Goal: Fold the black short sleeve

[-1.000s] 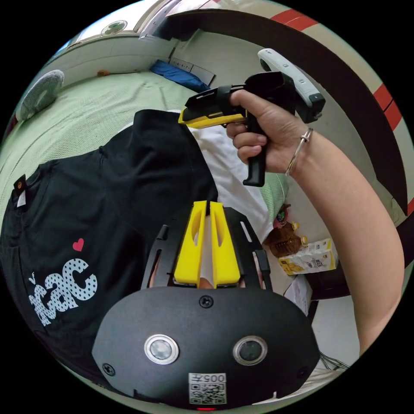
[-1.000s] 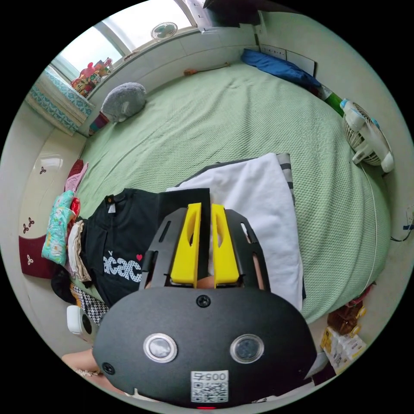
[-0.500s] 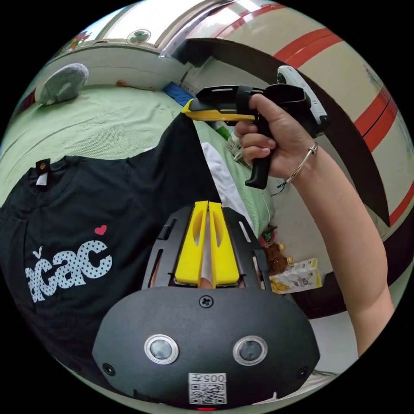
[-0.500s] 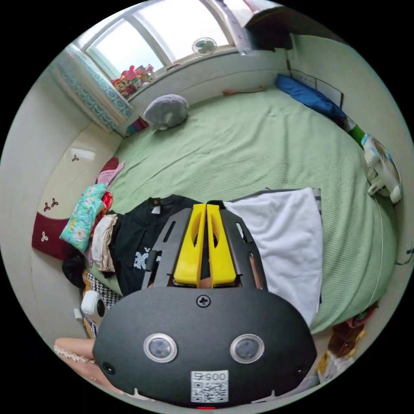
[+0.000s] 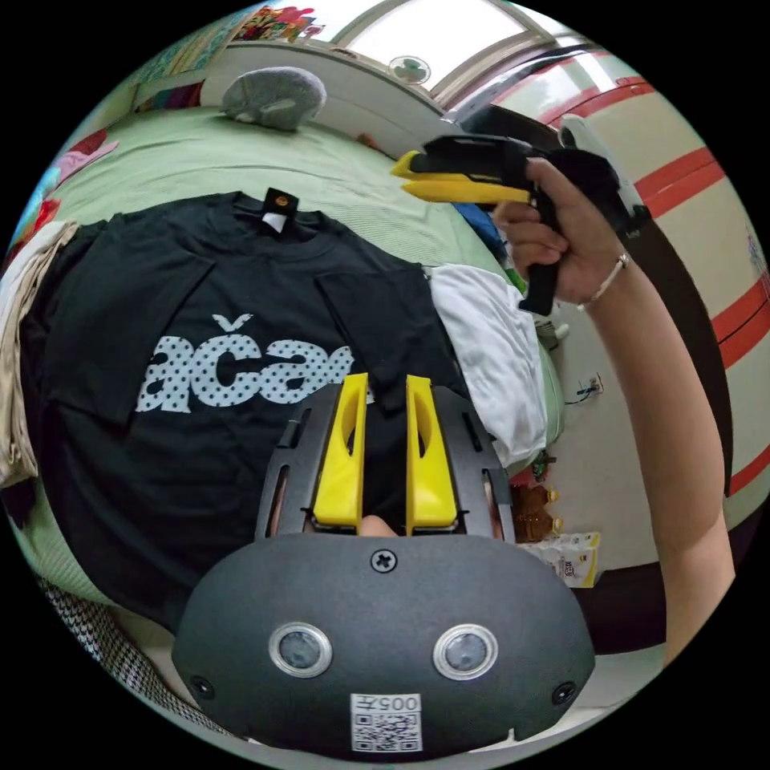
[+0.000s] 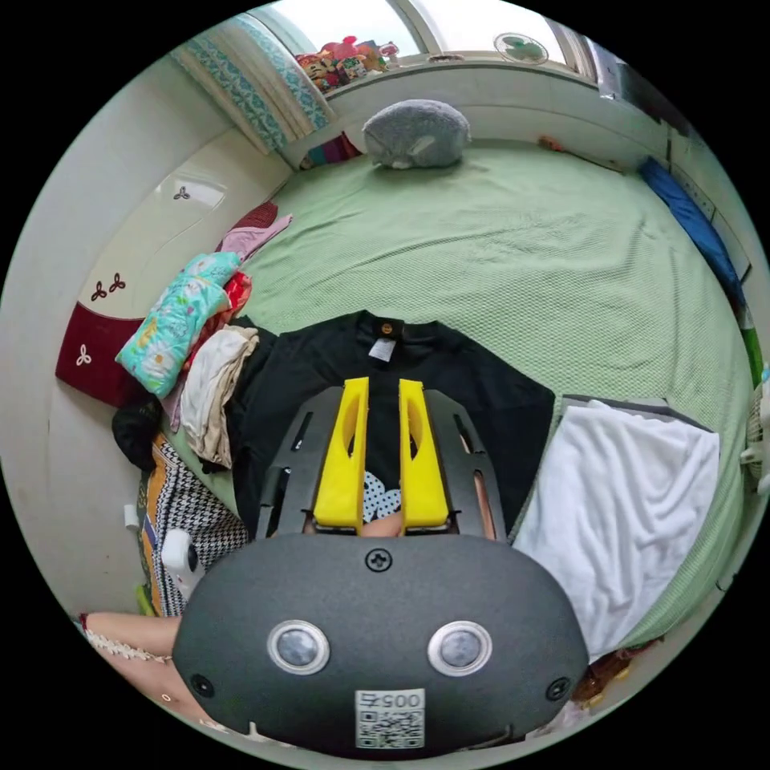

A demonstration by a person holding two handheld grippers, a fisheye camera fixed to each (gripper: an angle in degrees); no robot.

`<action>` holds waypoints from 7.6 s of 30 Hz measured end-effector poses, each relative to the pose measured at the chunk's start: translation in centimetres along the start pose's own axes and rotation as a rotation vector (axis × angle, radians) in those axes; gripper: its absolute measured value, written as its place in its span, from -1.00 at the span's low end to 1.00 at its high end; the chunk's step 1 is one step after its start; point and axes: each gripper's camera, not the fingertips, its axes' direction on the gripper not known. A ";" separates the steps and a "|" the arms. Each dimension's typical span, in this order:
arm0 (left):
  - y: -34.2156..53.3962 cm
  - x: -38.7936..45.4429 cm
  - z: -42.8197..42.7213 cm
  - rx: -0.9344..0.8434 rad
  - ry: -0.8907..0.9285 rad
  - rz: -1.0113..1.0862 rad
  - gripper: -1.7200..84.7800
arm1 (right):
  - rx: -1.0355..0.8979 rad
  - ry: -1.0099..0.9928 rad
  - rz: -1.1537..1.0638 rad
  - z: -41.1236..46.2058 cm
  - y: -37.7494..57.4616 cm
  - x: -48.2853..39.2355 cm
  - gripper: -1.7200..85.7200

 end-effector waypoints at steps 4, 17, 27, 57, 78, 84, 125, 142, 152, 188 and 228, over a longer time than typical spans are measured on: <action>-1.2 -0.3 0.8 -0.013 0.019 0.044 -0.77 | -0.013 0.053 0.104 -0.2 0.4 3.6 -0.86; -2.5 -0.6 7.9 -0.135 -0.016 0.155 -0.77 | -0.177 0.258 0.261 10.3 -0.4 5.7 -0.88; -2.7 -1.7 8.5 -0.158 -0.015 0.185 -0.78 | -0.092 0.307 0.313 13.2 -0.9 4.6 -0.99; -4.1 -6.2 5.7 -0.184 -0.076 0.219 -0.88 | -0.029 0.476 0.171 14.9 15.2 -10.4 -0.99; -1.8 -19.4 -17.8 -0.120 -0.367 0.017 -0.97 | 0.219 0.445 0.087 10.0 23.2 -20.2 -0.98; -2.6 -21.3 -17.3 -0.184 -0.438 0.022 -0.97 | 0.052 0.364 0.136 12.4 22.8 -18.2 -0.99; -35.9 -29.3 -22.9 -0.317 -0.425 0.307 -0.82 | -0.284 0.266 -0.245 14.6 -8.2 -8.6 -0.95; -38.7 -20.5 -38.9 0.048 -0.705 0.328 -0.93 | 0.114 0.538 -0.170 -0.5 -10.9 -15.3 -0.99; -30.4 -22.0 -43.7 0.121 -0.692 0.289 -0.91 | 0.202 0.600 -0.171 -3.4 -4.3 -18.6 -0.99; 15.6 -35.6 -39.5 -0.335 -0.476 -0.093 -0.80 | -0.058 0.385 -0.073 1.6 37.3 -19.6 -0.90; 20.2 -24.8 -31.1 -0.408 -0.437 0.175 -0.68 | -0.143 0.332 -0.210 6.9 40.7 -28.1 -0.79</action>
